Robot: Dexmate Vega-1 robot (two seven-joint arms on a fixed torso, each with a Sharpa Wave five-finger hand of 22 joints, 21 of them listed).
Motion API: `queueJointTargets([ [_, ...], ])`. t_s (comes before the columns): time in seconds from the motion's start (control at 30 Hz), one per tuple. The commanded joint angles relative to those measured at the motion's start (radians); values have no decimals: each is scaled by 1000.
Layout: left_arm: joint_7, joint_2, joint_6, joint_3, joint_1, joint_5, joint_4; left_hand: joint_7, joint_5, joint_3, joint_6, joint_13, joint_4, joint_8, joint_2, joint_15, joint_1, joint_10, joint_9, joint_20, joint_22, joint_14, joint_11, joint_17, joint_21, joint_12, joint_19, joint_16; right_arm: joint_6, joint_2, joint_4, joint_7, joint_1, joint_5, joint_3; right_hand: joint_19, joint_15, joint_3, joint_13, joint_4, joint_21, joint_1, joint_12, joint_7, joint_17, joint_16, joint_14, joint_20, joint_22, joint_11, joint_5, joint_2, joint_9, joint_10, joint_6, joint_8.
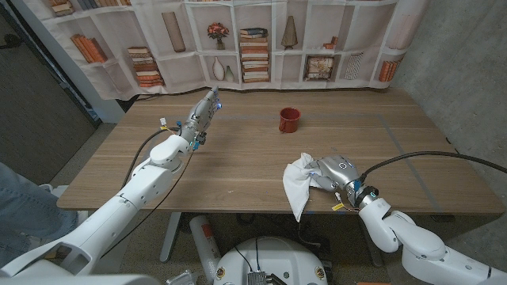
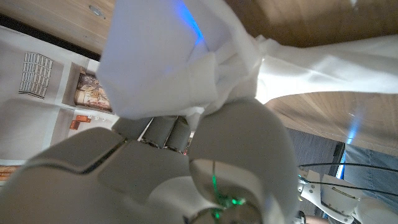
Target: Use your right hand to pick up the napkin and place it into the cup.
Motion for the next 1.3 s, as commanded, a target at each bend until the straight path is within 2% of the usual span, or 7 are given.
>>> queueJointTargets([
  [0.03,-5,-5,-2,3,-6,-2,13,0,-4,-2,-6,2,-1,-2,12,4,1,-3,3,4,6,-22,-2,4,-1,0,-94,0,-15,-12,-32,-2,-12,3,34,7,-44,7,3,3,12,14,-1,-4,-1,-7,15,1,4,0,-6,3,4,11,12,-1],
  [0.67,-8,3,-7,-6,-9,-5,13,1,-5,-3,-6,2,-2,-2,14,3,3,-4,3,4,6,-23,-1,4,-5,0,-93,0,-23,-23,-73,34,-3,6,77,16,-44,8,4,5,33,26,-9,1,-2,-17,33,1,6,-1,-12,7,4,29,20,-7],
  [1.3,-30,8,-20,-14,-10,-15,28,2,-6,-5,-6,2,-3,-2,15,5,5,-3,3,4,6,-23,-1,4,-9,1,-91,0,-31,-13,-119,77,5,36,120,19,-44,8,5,8,49,32,-18,0,-2,-23,48,1,5,-2,-14,11,4,36,26,-12],
])
